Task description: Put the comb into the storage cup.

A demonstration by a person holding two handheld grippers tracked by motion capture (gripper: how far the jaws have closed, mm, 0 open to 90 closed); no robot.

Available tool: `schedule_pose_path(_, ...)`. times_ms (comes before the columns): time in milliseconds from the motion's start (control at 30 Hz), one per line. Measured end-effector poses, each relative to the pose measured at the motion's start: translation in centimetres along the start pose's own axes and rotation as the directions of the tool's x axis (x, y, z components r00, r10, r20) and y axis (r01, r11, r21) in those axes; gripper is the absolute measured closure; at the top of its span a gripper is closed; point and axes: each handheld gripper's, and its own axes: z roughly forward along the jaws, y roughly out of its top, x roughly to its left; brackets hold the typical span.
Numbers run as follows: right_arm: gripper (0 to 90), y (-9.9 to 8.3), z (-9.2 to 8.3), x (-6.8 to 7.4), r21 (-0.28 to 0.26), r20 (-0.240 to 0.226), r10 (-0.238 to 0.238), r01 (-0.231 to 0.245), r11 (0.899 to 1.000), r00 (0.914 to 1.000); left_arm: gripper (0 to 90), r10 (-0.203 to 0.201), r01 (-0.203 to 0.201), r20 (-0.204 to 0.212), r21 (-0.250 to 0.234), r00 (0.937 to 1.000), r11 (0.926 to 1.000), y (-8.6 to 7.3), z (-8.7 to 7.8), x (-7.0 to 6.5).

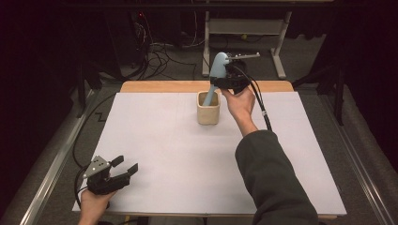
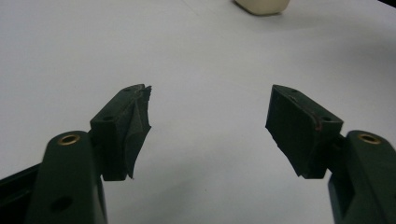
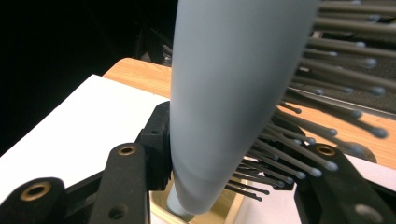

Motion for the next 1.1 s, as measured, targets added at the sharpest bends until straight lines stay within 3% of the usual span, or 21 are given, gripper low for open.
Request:
schedule_pose_path(467, 53.1, -0.9, 0.8, -0.5, 0.019, 0.009, 0.005, -0.006, 1.000, 0.9999, 30.7, 0.002, -0.002, -0.002, -0.003, 1.0000, 1.0000, 0.0, 0.0, 0.0)
schedule_pose_path(1100, 52.6, -1.6, 2.0, 0.0, 0.049, 0.011, -0.011, 0.011, 0.999, 0.9999, 30.8, 0.008, -0.008, -0.007, -0.007, 0.9999, 0.9999, 0.0, 0.0, 0.0)
